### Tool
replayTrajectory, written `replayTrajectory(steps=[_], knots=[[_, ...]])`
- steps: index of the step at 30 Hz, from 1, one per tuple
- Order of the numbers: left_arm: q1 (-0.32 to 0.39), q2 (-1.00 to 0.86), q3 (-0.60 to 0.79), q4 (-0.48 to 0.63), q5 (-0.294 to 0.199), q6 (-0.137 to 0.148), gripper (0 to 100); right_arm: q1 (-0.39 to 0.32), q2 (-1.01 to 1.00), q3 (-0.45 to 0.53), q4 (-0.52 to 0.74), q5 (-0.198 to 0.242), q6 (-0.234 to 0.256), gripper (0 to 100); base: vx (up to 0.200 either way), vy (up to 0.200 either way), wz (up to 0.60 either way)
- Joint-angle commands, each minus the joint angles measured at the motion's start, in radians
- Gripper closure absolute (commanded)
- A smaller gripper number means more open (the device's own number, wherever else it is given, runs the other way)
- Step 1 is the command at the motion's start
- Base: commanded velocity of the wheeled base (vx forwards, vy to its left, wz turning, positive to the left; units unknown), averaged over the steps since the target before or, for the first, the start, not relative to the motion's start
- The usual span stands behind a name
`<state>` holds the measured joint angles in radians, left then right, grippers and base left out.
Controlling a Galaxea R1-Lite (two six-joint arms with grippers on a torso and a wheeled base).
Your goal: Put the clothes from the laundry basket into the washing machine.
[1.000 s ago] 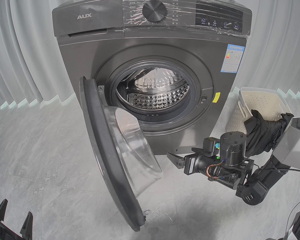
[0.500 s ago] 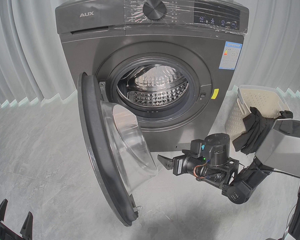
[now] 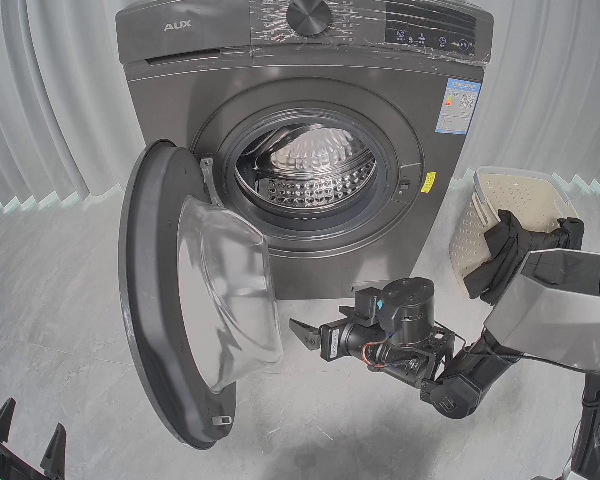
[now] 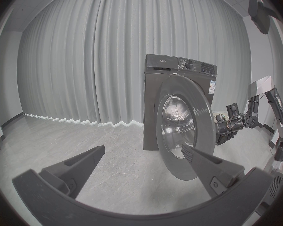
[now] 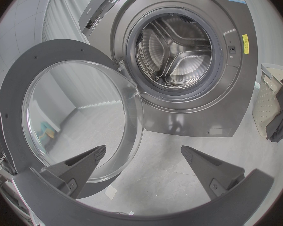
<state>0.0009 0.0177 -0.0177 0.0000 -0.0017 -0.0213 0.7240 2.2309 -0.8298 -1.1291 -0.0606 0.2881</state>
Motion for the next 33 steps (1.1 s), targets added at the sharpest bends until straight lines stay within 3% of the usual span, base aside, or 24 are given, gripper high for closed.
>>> replayTrajectory(steps=[1,4,10,16,24,30,33], knots=[[0.001,-0.018,0.018,0.0,0.0,0.0,0,-0.002,0.01,-0.051,0.014,0.002,-0.003,0,0.0,0.0,0.0],[0.001,-0.018,0.018,0.0,0.0,-0.003,0,0.005,0.035,-0.089,0.022,0.01,-0.003,0,0.0,0.0,0.0],[0.001,-0.018,0.018,0.0,0.0,-0.002,0,0.021,0.075,-0.144,0.066,0.012,-0.003,0,-0.2,0.0,0.0],[0.001,-0.018,0.018,-0.002,0.0,-0.005,0,0.072,0.101,-0.178,0.06,0.025,-0.003,0,0.0,0.0,0.0],[0.001,-0.018,0.018,-0.002,0.0,-0.005,0,0.061,0.133,-0.273,0.066,0.028,-0.004,0,0.0,0.0,0.0],[0.001,-0.018,0.018,-0.002,0.0,-0.008,0,0.055,0.193,-0.442,0.161,0.045,-0.003,0,0.0,0.0,0.0],[0.001,-0.018,0.016,-0.002,0.0,-0.008,0,0.057,0.256,-0.574,0.246,0.039,-0.001,0,0.0,0.0,0.0]])
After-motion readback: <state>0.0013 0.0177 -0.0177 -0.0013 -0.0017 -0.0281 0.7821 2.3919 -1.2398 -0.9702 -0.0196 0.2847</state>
